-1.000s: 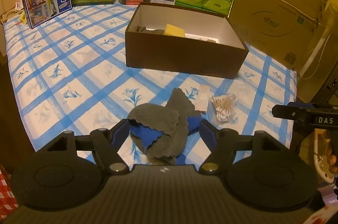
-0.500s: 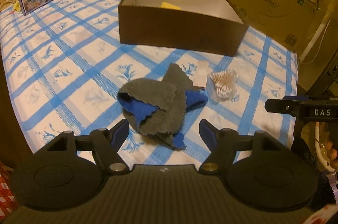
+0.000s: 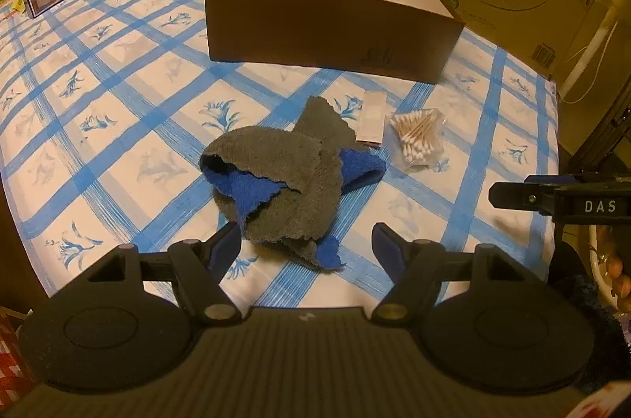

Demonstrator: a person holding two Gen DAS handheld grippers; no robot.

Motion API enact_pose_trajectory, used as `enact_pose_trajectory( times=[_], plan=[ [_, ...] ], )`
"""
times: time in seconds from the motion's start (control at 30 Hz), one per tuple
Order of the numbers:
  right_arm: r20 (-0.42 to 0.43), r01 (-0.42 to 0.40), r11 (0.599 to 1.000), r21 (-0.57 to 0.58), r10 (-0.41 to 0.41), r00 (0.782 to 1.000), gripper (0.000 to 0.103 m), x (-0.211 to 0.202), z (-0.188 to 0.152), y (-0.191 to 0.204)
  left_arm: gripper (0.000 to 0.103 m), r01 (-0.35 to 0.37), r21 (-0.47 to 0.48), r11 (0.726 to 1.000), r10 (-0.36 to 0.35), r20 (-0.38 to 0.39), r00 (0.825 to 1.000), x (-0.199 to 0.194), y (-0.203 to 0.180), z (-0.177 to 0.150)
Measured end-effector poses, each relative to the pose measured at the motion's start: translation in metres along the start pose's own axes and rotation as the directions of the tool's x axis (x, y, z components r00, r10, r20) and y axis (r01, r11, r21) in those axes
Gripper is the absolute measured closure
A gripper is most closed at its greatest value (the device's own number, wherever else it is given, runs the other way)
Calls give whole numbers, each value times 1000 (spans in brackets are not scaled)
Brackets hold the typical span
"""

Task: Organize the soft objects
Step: 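Reach the left tool to the grey-blue cloth and close on it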

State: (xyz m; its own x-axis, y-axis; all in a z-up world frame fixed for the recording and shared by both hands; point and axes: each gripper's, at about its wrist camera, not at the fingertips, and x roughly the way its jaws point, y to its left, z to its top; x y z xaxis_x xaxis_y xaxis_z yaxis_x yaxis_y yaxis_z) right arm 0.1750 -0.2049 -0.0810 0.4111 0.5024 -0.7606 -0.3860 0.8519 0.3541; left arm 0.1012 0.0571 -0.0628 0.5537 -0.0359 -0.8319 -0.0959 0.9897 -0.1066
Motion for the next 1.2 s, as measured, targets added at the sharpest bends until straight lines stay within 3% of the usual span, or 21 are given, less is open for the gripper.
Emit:
enact_pose_trajectory(
  times=[0.77,0.83,0.9,0.97,1.07,1.2],
  plan=[
    [-65,47,995,85,-42,997,25,30,-2,-26,33,-19,38,999,21,-35,999,70,2,13],
    [-70,50,995,90,-44,997,25,32,-3,-28,40,-35,49,998,37,-28,999,73,3,15],
    [-72,54,994,97,-47,996,25,33,-3,-30,74,-38,49,998,39,-14,999,73,6,18],
    [-71,57,993,101,-50,996,25,33,-3,-31,96,-16,28,999,16,-3,1000,68,14,21],
    [-65,62,993,105,-55,996,25,32,-3,-32,99,25,-33,999,-23,45,999,51,29,27],
    [-53,65,992,113,-59,997,25,28,-3,-33,100,11,-39,999,-5,150,989,16,39,38]
  ],
)
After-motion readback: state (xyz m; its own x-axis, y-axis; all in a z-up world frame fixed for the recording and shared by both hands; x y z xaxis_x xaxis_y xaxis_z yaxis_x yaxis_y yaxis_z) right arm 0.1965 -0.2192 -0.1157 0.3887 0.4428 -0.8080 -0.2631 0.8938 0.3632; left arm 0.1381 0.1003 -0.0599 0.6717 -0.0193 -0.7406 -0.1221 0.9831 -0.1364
